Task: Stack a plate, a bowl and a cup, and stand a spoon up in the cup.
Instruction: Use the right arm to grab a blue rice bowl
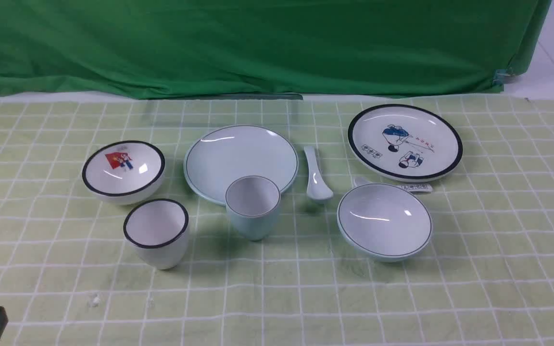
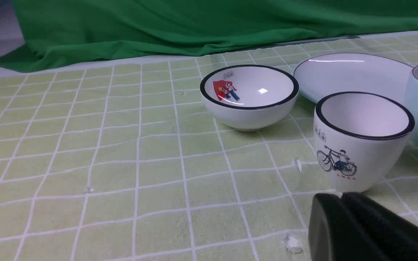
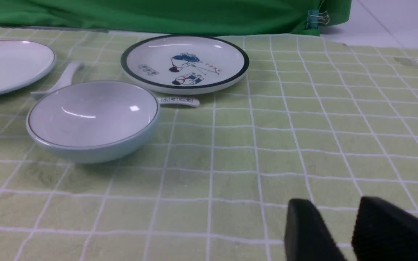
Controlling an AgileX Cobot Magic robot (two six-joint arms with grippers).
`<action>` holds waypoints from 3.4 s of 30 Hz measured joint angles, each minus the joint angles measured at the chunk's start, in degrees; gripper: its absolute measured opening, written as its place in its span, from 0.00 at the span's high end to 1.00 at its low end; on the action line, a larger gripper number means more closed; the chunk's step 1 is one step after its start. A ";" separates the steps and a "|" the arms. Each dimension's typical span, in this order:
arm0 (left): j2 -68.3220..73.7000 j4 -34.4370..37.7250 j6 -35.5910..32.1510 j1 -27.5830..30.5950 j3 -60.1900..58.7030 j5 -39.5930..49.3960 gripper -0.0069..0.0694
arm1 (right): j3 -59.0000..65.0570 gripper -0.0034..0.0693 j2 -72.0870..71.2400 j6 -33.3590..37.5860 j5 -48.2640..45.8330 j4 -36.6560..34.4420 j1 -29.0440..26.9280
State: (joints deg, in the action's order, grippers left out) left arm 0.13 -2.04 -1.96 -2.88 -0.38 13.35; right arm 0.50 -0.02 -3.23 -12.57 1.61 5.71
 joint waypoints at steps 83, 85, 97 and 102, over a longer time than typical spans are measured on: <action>54.28 7.91 1.46 -1.76 42.76 19.66 0.95 | -43.79 0.82 68.54 4.51 -20.17 -0.55 8.77; 56.76 12.20 -1.65 -1.76 42.81 21.91 0.95 | -48.82 0.73 75.49 4.51 -23.06 -1.61 11.43; 62.73 19.40 -8.78 -1.87 42.99 21.39 0.94 | -71.11 0.30 104.01 1.56 -19.01 -3.01 15.91; 62.73 19.70 -8.84 -1.87 43.04 21.39 0.93 | -72.77 0.30 109.19 1.39 -18.75 -2.95 15.51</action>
State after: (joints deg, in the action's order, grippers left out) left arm 62.86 17.66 -10.80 -4.74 42.67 34.75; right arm -72.27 109.17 -1.84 -31.32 -1.34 21.22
